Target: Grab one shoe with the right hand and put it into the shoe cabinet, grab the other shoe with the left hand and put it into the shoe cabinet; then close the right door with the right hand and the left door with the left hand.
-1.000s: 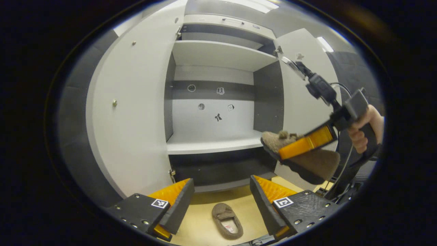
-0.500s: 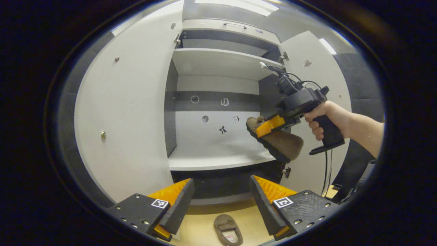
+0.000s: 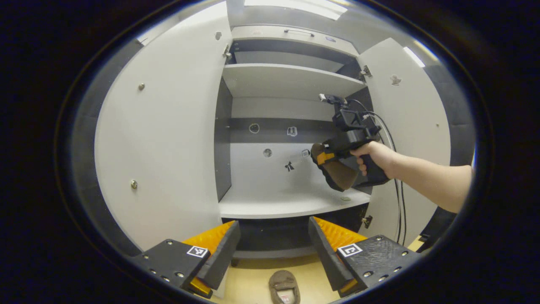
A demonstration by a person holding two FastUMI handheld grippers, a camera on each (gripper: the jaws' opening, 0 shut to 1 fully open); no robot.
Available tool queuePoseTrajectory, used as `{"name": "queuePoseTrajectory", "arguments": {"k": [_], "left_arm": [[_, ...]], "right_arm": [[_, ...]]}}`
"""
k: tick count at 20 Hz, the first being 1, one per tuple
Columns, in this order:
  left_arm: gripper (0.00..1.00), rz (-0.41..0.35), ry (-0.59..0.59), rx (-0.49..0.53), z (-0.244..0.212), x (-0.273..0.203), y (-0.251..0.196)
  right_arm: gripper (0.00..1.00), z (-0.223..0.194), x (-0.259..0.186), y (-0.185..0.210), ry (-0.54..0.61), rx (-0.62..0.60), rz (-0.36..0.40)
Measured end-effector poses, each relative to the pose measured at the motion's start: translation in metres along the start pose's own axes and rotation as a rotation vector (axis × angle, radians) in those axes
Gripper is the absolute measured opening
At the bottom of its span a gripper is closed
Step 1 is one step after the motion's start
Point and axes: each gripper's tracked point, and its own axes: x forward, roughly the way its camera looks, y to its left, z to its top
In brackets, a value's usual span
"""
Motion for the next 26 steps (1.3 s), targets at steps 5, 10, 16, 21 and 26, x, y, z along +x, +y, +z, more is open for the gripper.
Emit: {"name": "queuePoseTrajectory", "arguments": {"k": [5, 10, 16, 21, 26], "left_arm": [[0.95, 0.031, -0.002, -0.004, 0.003, -0.001, 0.003], [0.95, 0.048, -0.005, 0.002, 0.003, -0.002, 0.008], [0.95, 0.054, -0.002, -0.008, 0.001, -0.004, 0.007], [0.95, 0.046, -0.003, -0.006, -0.003, -0.009, 0.006], [0.95, 0.039, 0.037, -0.018, -0.021, -0.009, 0.015]], "right_arm": [[0.02, -0.027, 0.027, 0.006, 0.059, -0.021, -0.006], [0.12, -0.032, 0.037, 0.0, 0.047, -0.02, -0.043], [0.84, -0.055, 0.028, 0.017, 0.163, -0.021, 0.047], [0.98, -0.045, -0.007, 0.026, 0.146, -0.035, 0.07], [0.98, -0.017, -0.061, 0.021, 0.02, 0.019, 0.036]]}}
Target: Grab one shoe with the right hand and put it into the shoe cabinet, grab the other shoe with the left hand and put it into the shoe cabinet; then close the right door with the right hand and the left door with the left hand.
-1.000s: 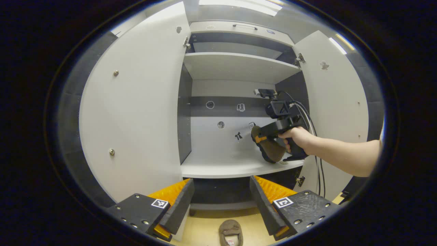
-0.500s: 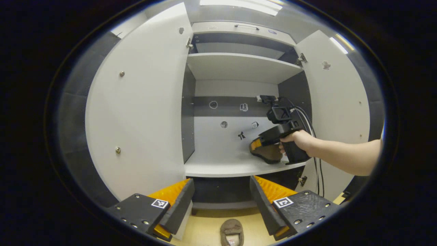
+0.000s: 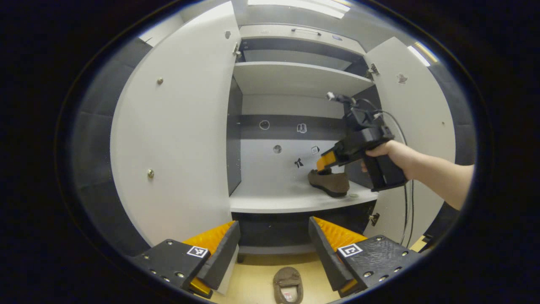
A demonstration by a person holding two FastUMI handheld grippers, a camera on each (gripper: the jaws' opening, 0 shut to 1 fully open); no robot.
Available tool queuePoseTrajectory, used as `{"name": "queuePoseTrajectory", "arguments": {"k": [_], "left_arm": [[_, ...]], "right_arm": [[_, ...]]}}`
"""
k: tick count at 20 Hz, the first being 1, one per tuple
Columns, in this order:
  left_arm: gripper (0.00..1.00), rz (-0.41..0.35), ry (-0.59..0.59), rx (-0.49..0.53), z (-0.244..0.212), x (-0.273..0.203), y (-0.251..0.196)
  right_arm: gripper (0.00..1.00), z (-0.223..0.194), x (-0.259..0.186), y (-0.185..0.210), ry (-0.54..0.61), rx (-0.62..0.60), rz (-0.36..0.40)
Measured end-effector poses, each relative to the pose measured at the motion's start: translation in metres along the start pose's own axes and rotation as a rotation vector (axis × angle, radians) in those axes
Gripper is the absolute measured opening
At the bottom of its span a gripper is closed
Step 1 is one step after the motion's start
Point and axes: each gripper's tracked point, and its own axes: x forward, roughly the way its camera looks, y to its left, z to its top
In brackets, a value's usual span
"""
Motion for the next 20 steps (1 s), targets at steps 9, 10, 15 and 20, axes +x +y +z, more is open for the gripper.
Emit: {"name": "queuePoseTrajectory", "arguments": {"k": [9, 10, 15, 20], "left_arm": [[0.95, -0.123, 0.218, 0.08, -0.089, 0.019, -0.006], [0.95, -0.132, 0.251, 0.1, -0.102, 0.021, -0.005], [1.0, -0.215, 0.426, 0.164, -0.175, 0.021, -0.01], [0.95, -0.305, 0.613, 0.256, -0.232, 0.026, -0.009]], "right_arm": [[0.96, -0.031, -0.109, 0.009, -0.192, 0.065, -0.063], [0.96, -0.039, -0.118, 0.011, -0.204, 0.064, -0.068], [0.97, -0.087, -0.161, 0.014, -0.222, 0.116, -0.11], [0.98, -0.141, -0.213, 0.017, -0.185, 0.129, -0.186]]}}
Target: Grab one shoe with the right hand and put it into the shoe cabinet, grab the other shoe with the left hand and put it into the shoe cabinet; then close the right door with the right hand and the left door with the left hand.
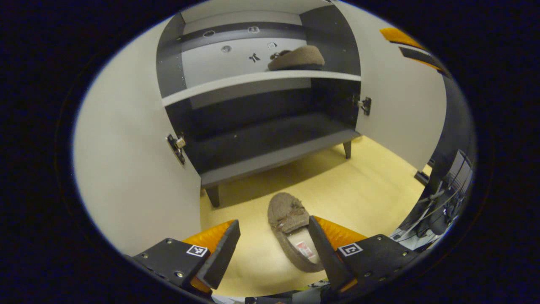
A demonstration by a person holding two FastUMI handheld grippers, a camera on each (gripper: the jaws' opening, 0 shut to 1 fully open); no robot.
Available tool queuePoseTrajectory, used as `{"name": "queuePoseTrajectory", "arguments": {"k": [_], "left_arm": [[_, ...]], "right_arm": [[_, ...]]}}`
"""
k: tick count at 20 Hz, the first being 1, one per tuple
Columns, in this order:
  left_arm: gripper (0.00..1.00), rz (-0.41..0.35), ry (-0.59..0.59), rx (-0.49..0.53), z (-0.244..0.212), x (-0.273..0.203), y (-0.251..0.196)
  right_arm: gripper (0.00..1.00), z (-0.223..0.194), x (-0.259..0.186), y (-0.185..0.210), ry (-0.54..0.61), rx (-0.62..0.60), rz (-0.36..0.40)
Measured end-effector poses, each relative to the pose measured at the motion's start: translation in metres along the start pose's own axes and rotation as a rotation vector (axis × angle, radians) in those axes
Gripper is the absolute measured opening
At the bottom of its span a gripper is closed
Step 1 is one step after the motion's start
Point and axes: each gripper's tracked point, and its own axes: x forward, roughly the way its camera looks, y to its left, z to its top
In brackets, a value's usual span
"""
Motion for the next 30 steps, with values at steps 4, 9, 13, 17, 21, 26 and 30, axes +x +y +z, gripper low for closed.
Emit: {"name": "queuePoseTrajectory", "arguments": {"k": [4, 9, 13, 17, 21, 26, 30], "left_arm": [[1.0, -0.032, 0.105, 0.015, -0.007, 0.009, -0.002], [0.95, -0.013, 0.168, -0.052, -0.005, 0.018, 0.006], [0.95, -0.055, 0.24, -0.212, -0.006, 0.018, 0.007], [0.81, -0.106, 0.293, -0.428, 0.005, 0.011, 0.003], [0.41, -0.108, 0.343, -0.515, 0.004, 0.011, 0.001], [0.12, -0.019, 0.356, -0.524, 0.004, 0.017, 0.015], [0.02, 0.024, 0.353, -0.47, 0.01, 0.007, 0.021]], "right_arm": [[0.98, -0.023, -0.044, -0.026, 0.043, -0.026, -0.087], [0.96, -0.034, -0.101, -0.081, 0.069, -0.012, -0.245], [0.96, -0.039, -0.133, -0.127, 0.07, 0.077, -0.372], [0.96, -0.041, -0.158, -0.186, 0.075, 0.047, -0.513], [0.97, -0.032, -0.154, -0.23, 0.058, 0.075, -0.556], [0.97, -0.022, -0.132, -0.264, 0.018, 0.075, -0.573], [0.97, -0.021, -0.114, -0.283, 0.013, 0.095, -0.551]]}}
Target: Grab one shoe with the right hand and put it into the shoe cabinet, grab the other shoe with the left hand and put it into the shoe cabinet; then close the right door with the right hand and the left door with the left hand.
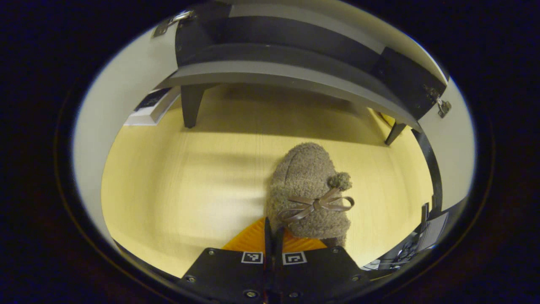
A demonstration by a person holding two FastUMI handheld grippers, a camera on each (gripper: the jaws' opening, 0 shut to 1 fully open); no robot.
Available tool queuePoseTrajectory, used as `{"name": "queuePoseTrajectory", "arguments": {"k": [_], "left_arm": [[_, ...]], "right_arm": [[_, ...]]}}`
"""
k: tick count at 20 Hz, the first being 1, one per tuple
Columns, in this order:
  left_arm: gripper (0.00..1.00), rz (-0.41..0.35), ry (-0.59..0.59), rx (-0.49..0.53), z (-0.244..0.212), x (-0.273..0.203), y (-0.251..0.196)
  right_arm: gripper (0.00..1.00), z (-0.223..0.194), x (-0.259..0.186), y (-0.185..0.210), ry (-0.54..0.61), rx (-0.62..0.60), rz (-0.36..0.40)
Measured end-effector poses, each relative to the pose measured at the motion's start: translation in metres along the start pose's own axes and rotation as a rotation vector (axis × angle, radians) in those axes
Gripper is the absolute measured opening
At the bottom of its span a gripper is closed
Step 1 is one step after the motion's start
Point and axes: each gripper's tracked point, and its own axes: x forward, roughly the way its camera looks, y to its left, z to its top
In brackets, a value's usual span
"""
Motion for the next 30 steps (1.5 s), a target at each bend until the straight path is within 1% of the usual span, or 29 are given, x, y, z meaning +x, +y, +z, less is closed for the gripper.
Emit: {"name": "queuePoseTrajectory", "arguments": {"k": [2, 4, 7, 12, 13, 15, 18, 20, 22, 23, 24, 25, 26, 28, 29, 30], "left_arm": [[0.02, 0.017, -0.012, 0.02, 0.004, 0.001, 0.003], [0.01, 0.03, -0.037, 0.033, 0.01, -0.003, 0.005], [0.02, 0.032, -0.084, 0.049, 0.013, -0.005, 0.006], [0.02, 0.0, -0.152, 0.043, 0.016, 0.001, 0.006], [0.02, 0.005, -0.166, 0.054, 0.015, 0.004, 0.005], [0.01, 0.014, -0.203, 0.065, 0.021, 0.007, 0.006], [0.02, -0.013, -0.268, 0.027, 0.038, 0.005, 0.004], [0.02, -0.031, -0.325, 0.01, 0.061, -0.004, 0.003], [0.02, -0.038, -0.395, 0.013, 0.084, -0.01, 0.004], [0.01, -0.041, -0.435, 0.017, 0.097, -0.012, 0.005], [0.01, -0.044, -0.469, 0.015, 0.111, -0.014, 0.006], [0.01, -0.045, -0.502, 0.008, 0.121, -0.016, 0.011], [0.01, -0.046, -0.534, -0.001, 0.143, -0.025, 0.016], [0.01, -0.034, -0.587, -0.011, 0.172, -0.03, 0.019], [0.01, -0.026, -0.617, -0.009, 0.192, -0.039, 0.023], [0.01, -0.015, -0.639, -0.006, 0.208, -0.044, 0.026]], "right_arm": [[0.98, 0.004, 0.011, -0.006, -0.012, 0.012, -0.001], [0.96, 0.008, 0.022, -0.012, -0.023, 0.024, 0.002], [0.96, 0.012, 0.039, -0.022, -0.028, 0.034, -0.002], [0.94, 0.018, 0.059, -0.033, -0.048, 0.066, -0.016], [0.92, 0.018, 0.061, -0.034, -0.048, 0.07, -0.013], [0.92, 0.017, 0.067, -0.034, -0.051, 0.072, -0.006], [0.92, 0.014, 0.073, -0.031, -0.048, 0.085, 0.006], [0.92, 0.013, 0.075, -0.03, -0.045, 0.097, 0.011], [0.92, 0.016, 0.075, -0.03, -0.054, 0.109, 0.008], [0.96, 0.019, 0.074, -0.03, -0.065, 0.113, 0.002], [0.92, 0.022, 0.074, -0.031, -0.077, 0.118, -0.001], [0.92, 0.025, 0.072, -0.031, -0.086, 0.122, -0.002], [0.92, 0.028, 0.07, -0.031, -0.093, 0.124, 0.0], [0.92, 0.033, 0.066, -0.034, -0.114, 0.117, -0.006], [0.96, 0.034, 0.063, -0.037, -0.121, 0.111, -0.011], [0.92, 0.035, 0.059, -0.039, -0.13, 0.104, -0.023]]}}
